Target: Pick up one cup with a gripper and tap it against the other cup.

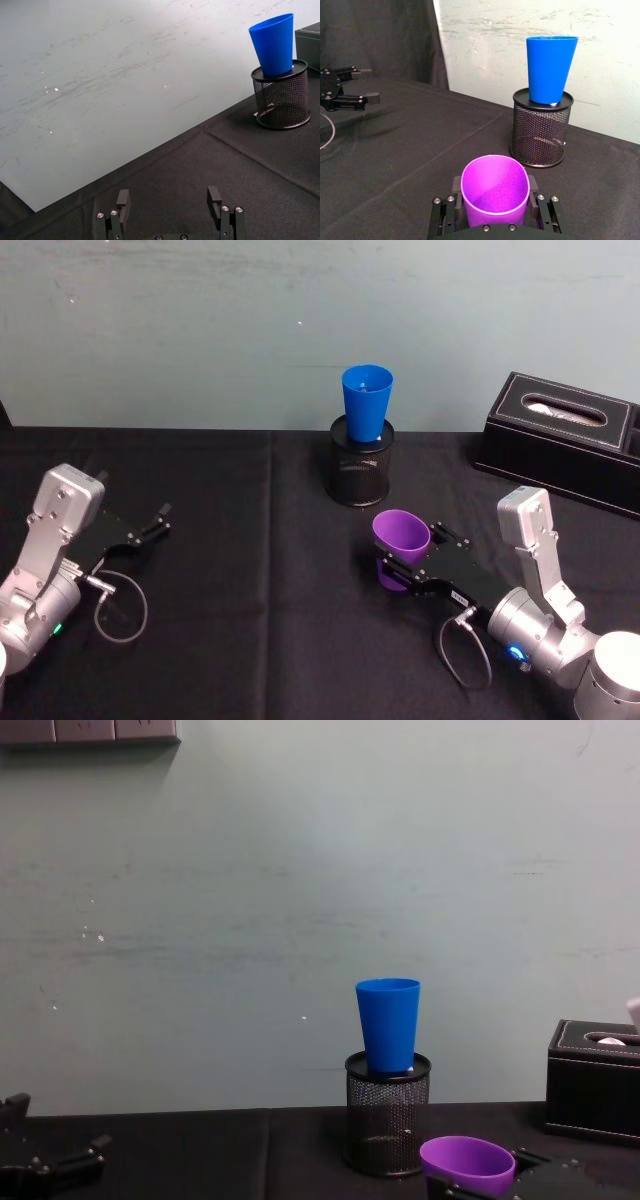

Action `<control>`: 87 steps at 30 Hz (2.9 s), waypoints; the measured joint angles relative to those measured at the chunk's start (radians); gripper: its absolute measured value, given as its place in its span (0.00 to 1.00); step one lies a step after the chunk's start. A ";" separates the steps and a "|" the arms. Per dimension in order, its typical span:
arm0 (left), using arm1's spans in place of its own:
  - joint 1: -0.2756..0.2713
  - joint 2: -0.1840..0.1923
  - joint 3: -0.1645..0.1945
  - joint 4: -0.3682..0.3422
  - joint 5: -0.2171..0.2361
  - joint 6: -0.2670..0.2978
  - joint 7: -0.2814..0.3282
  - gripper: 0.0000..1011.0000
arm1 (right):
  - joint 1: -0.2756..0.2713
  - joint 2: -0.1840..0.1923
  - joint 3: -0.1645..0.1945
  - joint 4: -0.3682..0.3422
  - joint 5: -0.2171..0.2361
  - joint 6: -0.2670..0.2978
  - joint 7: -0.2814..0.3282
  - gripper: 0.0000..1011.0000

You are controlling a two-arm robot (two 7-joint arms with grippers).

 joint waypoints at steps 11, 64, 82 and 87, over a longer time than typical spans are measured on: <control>0.000 0.000 0.000 0.000 0.000 0.000 0.000 1.00 | 0.000 0.000 0.000 0.000 0.000 0.000 0.000 0.73; 0.000 0.000 0.000 0.000 0.000 0.000 0.000 1.00 | 0.000 0.000 0.000 0.000 0.000 0.000 0.000 0.73; 0.000 0.000 0.000 0.000 0.000 0.000 0.000 1.00 | 0.000 0.000 0.000 0.000 0.000 0.000 0.000 0.99; 0.000 0.000 0.000 0.000 0.000 0.000 0.000 1.00 | 0.000 0.000 0.000 0.000 0.000 0.000 0.000 0.99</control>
